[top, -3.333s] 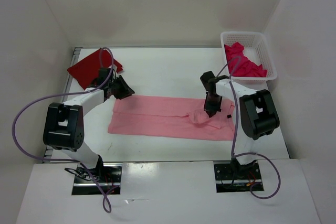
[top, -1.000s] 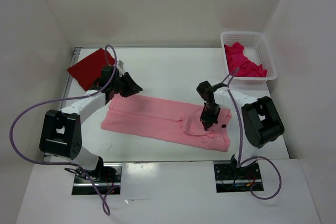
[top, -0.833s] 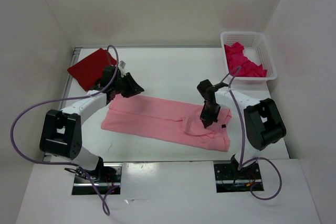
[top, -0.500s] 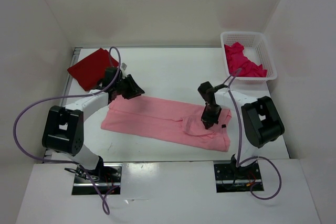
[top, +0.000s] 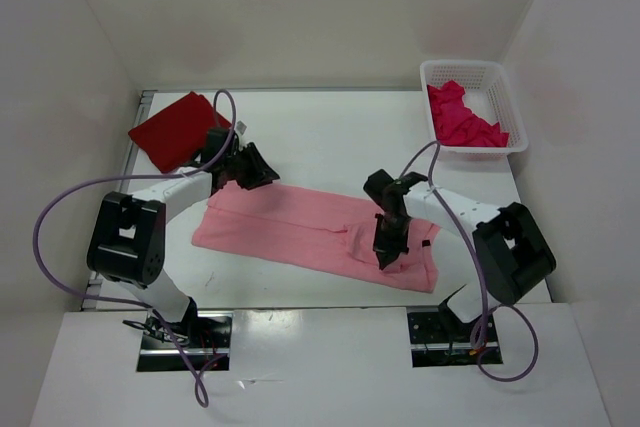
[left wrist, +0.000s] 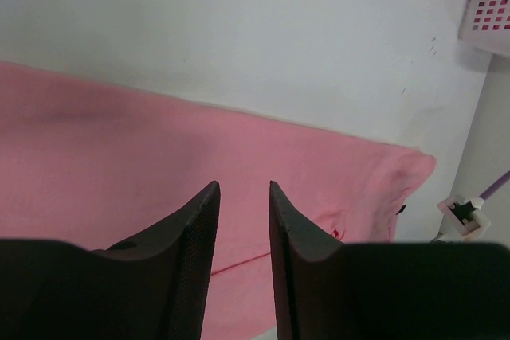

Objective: Fold and stack the t-shirts
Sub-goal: Fold the other side of the tshirt into a rectangle, then rotate the tshirt 90 degrees

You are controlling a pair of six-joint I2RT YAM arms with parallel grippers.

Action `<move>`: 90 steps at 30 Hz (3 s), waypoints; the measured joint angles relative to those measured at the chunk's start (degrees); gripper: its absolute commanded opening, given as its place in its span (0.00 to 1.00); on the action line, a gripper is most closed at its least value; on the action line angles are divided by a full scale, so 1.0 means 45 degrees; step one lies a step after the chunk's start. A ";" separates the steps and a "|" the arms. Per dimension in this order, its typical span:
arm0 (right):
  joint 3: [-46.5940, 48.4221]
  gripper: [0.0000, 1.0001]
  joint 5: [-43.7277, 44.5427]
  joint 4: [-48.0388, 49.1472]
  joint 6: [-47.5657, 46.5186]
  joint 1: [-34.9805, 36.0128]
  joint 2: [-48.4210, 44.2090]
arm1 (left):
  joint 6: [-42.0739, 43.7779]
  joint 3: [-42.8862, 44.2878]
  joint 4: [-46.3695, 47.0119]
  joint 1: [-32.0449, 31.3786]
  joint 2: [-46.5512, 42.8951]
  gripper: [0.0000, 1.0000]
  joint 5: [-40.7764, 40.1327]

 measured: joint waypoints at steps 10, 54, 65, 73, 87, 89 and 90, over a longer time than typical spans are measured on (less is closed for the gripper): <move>0.0986 0.01 0.0957 0.0627 -0.0525 -0.3376 -0.0107 | 0.0010 0.0248 0.0000 -0.0199 0.0102 0.39 -0.0092; 0.5566 0.66 0.1112 0.4823 -0.3390 0.0044 0.2720 | 0.0316 -0.0889 -0.1171 0.2924 -0.1637 0.41 -0.0180; 0.6144 0.58 0.2545 0.4153 -0.4439 0.0369 0.4901 | 0.0350 -0.1447 -0.1418 0.2919 -0.1817 0.41 -0.0185; 0.7485 0.12 0.3963 0.3623 -0.5066 0.0466 0.5625 | 0.0350 -0.1647 -0.1375 0.2919 -0.2127 0.41 -0.0185; 1.1157 0.24 0.4065 0.0933 -0.5498 0.0903 0.5955 | 0.0345 -0.1651 -0.1384 0.2914 -0.2147 0.41 -0.0180; 1.0511 0.40 0.3521 0.0913 -0.5299 0.1243 0.5955 | 0.0350 -0.1651 -0.1384 0.2914 -0.2147 0.41 -0.0180; 1.0171 0.42 0.3269 0.0894 -0.5226 0.1365 0.5965 | 0.0350 -0.1651 -0.1389 0.2914 -0.2147 0.41 -0.0180</move>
